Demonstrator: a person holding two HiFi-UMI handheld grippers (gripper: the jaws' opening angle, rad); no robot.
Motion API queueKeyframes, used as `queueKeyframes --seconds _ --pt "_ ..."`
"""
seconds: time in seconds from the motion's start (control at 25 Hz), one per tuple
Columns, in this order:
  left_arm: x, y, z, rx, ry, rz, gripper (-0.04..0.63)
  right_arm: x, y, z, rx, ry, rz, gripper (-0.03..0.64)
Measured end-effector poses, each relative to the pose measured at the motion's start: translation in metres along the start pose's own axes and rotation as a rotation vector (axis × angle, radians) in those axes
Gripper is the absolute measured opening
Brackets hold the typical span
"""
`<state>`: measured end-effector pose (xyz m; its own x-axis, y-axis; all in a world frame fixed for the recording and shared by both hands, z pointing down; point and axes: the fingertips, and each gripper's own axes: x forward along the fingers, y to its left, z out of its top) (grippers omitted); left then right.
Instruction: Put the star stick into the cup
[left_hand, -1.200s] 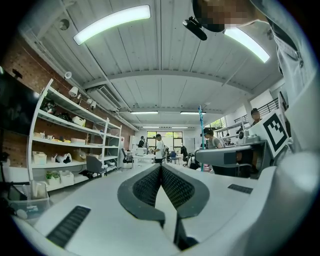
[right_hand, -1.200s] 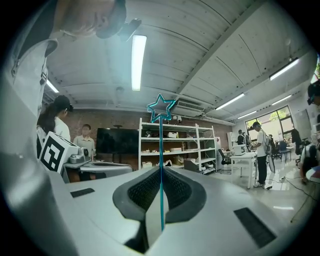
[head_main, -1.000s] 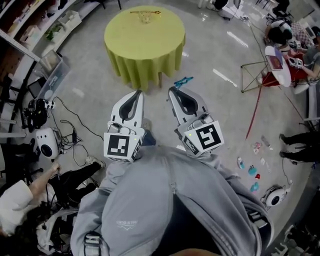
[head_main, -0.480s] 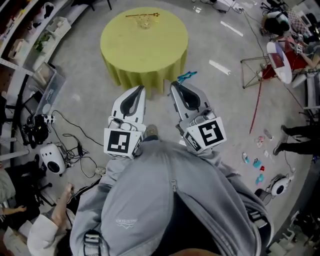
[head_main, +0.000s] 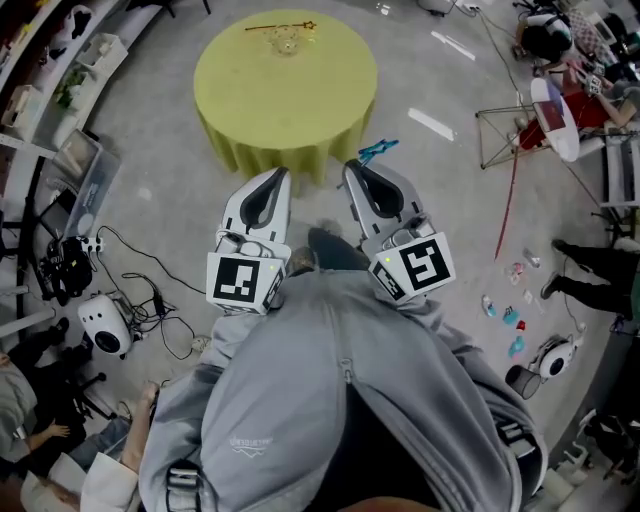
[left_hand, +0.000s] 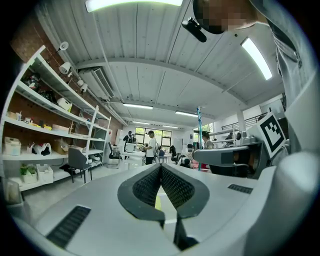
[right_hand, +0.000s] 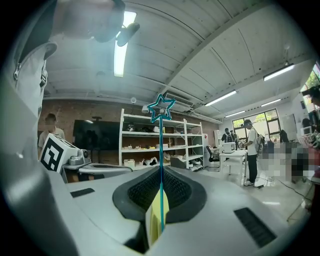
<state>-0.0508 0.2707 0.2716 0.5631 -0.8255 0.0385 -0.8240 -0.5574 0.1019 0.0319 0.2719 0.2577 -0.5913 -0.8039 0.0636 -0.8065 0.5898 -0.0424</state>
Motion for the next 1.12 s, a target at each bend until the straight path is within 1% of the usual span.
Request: queueKeyframes --seconds 0.16,0.36,0.68,0.88,1.12 --pt "0.0 0.006 -0.002 0.01 -0.005 0.013 0.017 0.007 -0.004 -0.002 -0.001 -0.011 0.006 0.04" --pt "0.007 0.036 0.008 0.018 -0.014 0.043 0.017 0.039 -0.002 0.008 -0.008 -0.024 0.035 0.04" --pt "0.029 0.069 0.004 0.019 -0.017 0.077 0.017 0.085 -0.014 0.008 -0.019 -0.032 0.088 0.04" --pt "0.065 0.095 0.005 0.013 -0.015 0.092 0.017 0.125 -0.04 0.009 -0.019 -0.033 0.107 0.04" --pt "0.13 0.133 0.009 0.01 -0.002 0.107 0.017 0.188 -0.09 0.009 -0.008 -0.02 0.133 0.04"
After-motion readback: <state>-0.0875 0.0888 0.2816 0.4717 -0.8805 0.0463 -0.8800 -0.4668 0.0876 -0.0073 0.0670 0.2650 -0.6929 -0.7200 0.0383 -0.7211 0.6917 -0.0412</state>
